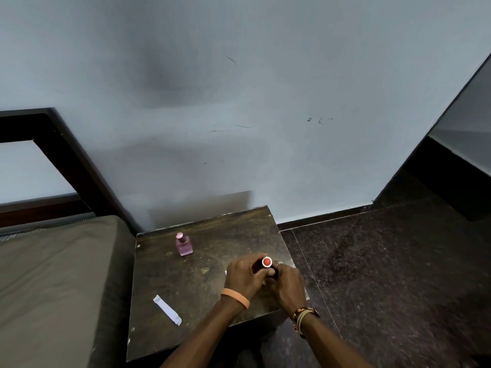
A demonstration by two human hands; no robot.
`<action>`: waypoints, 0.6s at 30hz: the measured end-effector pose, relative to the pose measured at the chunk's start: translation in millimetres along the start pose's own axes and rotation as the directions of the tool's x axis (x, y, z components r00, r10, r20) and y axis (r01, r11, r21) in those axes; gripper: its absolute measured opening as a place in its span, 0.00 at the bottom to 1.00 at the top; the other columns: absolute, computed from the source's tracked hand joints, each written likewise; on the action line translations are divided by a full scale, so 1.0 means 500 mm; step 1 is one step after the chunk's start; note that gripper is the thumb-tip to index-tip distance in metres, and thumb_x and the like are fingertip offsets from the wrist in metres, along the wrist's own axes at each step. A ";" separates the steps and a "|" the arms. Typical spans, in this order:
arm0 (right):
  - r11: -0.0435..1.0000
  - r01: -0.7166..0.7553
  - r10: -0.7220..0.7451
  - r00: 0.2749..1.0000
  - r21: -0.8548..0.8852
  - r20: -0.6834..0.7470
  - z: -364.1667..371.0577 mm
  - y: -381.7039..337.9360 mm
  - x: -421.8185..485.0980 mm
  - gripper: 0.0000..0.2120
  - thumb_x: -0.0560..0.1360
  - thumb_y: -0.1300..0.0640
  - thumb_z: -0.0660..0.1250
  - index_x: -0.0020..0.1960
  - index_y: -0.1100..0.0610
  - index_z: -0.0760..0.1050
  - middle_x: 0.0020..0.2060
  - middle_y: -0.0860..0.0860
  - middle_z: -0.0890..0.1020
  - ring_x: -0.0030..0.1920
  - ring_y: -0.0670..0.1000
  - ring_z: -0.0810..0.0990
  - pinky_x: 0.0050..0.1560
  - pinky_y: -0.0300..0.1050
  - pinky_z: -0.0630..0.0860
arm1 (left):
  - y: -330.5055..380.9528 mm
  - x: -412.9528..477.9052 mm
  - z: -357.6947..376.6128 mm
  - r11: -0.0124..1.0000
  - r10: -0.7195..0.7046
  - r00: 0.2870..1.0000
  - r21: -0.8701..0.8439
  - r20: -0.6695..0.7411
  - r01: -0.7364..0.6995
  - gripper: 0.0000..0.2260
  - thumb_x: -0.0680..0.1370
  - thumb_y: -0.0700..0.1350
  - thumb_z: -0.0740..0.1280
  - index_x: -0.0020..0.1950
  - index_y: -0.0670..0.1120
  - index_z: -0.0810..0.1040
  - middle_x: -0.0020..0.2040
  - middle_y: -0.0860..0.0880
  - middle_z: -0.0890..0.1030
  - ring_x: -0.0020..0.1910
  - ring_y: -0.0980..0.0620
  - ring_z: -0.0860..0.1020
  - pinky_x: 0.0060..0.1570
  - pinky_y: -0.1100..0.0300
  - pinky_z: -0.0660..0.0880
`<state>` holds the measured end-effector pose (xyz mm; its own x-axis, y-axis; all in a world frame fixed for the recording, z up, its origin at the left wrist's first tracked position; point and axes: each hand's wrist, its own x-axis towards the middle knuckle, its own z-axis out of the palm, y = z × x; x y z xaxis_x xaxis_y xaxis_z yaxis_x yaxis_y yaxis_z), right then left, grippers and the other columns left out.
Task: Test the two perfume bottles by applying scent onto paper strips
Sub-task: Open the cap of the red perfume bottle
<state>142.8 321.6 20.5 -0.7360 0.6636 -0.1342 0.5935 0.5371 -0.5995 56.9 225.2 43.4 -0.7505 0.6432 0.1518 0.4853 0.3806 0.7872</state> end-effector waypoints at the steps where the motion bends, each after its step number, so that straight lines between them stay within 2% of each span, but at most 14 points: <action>1: 1.000 -0.003 0.002 1.000 0.031 0.018 -0.004 0.000 0.002 0.09 0.70 0.56 0.73 0.50 0.51 0.81 0.42 0.48 0.85 0.43 0.47 0.82 0.43 0.39 0.77 | 0.002 -0.002 -0.002 1.000 -0.005 1.000 -0.017 -0.010 0.005 0.13 0.68 0.45 0.76 0.53 0.49 0.83 0.49 0.51 0.84 0.48 0.59 0.79 0.48 0.78 0.67; 2: 0.998 -0.001 -0.001 0.999 0.066 0.035 -0.006 0.001 0.006 0.12 0.69 0.56 0.74 0.51 0.50 0.80 0.43 0.47 0.85 0.45 0.47 0.82 0.45 0.39 0.77 | 0.005 -0.004 -0.006 0.999 -0.007 1.000 -0.038 -0.026 0.006 0.14 0.69 0.44 0.75 0.54 0.49 0.82 0.49 0.52 0.84 0.48 0.59 0.79 0.49 0.76 0.69; 5: 0.996 0.003 -0.011 0.996 0.093 0.086 -0.011 -0.003 0.009 0.22 0.66 0.58 0.77 0.59 0.50 0.77 0.49 0.45 0.83 0.49 0.42 0.81 0.46 0.29 0.72 | 0.016 -0.011 -0.030 0.992 -0.020 0.995 -0.126 -0.100 0.007 0.14 0.69 0.44 0.75 0.54 0.49 0.82 0.50 0.52 0.84 0.48 0.60 0.79 0.51 0.66 0.77; 6: 0.996 0.013 -0.021 0.995 0.087 0.098 -0.010 -0.004 0.009 0.26 0.66 0.57 0.77 0.62 0.50 0.76 0.51 0.46 0.83 0.51 0.43 0.81 0.48 0.31 0.73 | 0.018 -0.013 -0.038 0.988 -0.032 0.992 -0.157 -0.119 0.013 0.14 0.69 0.44 0.75 0.54 0.50 0.82 0.50 0.53 0.84 0.49 0.61 0.79 0.52 0.64 0.78; 8: 0.998 0.036 -0.041 0.992 0.048 0.116 -0.013 -0.021 0.004 0.32 0.65 0.54 0.78 0.67 0.52 0.73 0.56 0.49 0.82 0.57 0.49 0.80 0.55 0.40 0.76 | 0.018 -0.018 -0.060 0.982 -0.047 0.988 -0.190 -0.147 0.018 0.14 0.69 0.44 0.75 0.54 0.50 0.82 0.50 0.54 0.83 0.50 0.61 0.79 0.52 0.64 0.78; 10: 0.999 0.036 -0.037 0.998 0.011 0.049 -0.025 -0.049 -0.007 0.37 0.66 0.54 0.78 0.72 0.56 0.69 0.63 0.54 0.78 0.64 0.55 0.76 0.62 0.47 0.73 | 0.012 -0.024 -0.085 0.981 -0.039 0.984 -0.195 -0.173 0.005 0.14 0.68 0.44 0.76 0.53 0.51 0.81 0.50 0.55 0.82 0.49 0.61 0.79 0.50 0.65 0.77; 12: 0.994 0.112 -0.111 0.979 0.000 -0.170 -0.042 -0.078 -0.024 0.34 0.66 0.58 0.76 0.70 0.56 0.71 0.64 0.55 0.76 0.63 0.56 0.72 0.62 0.49 0.71 | -0.001 -0.033 -0.111 0.982 -0.032 0.978 -0.188 -0.206 -0.008 0.14 0.68 0.45 0.76 0.52 0.51 0.82 0.48 0.55 0.80 0.47 0.60 0.78 0.47 0.66 0.77; 14: 0.953 0.300 -0.292 0.895 -0.029 -0.337 -0.050 -0.116 -0.047 0.31 0.64 0.65 0.74 0.66 0.55 0.75 0.59 0.53 0.78 0.58 0.52 0.72 0.57 0.45 0.71 | -0.021 -0.044 -0.141 0.982 -0.051 0.971 -0.190 -0.231 0.007 0.14 0.68 0.44 0.76 0.52 0.51 0.82 0.47 0.54 0.79 0.45 0.59 0.78 0.45 0.67 0.77; 16: 0.903 0.429 -0.408 0.865 0.008 -0.291 -0.042 -0.172 -0.068 0.27 0.66 0.67 0.72 0.64 0.55 0.77 0.54 0.52 0.78 0.53 0.45 0.72 0.55 0.40 0.72 | -0.048 -0.053 -0.171 0.982 -0.076 0.963 -0.185 -0.258 0.028 0.15 0.67 0.42 0.77 0.52 0.49 0.81 0.46 0.52 0.79 0.44 0.59 0.79 0.44 0.69 0.76; 18: 0.895 0.422 -0.409 0.906 0.146 -0.113 -0.017 -0.242 -0.085 0.21 0.72 0.65 0.68 0.64 0.52 0.77 0.51 0.48 0.78 0.49 0.42 0.74 0.52 0.39 0.75 | -0.081 -0.065 -0.203 0.982 -0.104 0.950 -0.180 -0.295 0.051 0.17 0.66 0.40 0.77 0.53 0.47 0.81 0.46 0.52 0.80 0.43 0.59 0.79 0.42 0.70 0.76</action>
<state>105.1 232.8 105.4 -0.8724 0.4400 0.2128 0.1724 0.6844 -0.7084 16.3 121.3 67.4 -0.8956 0.3751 0.2392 0.3575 0.2870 0.8887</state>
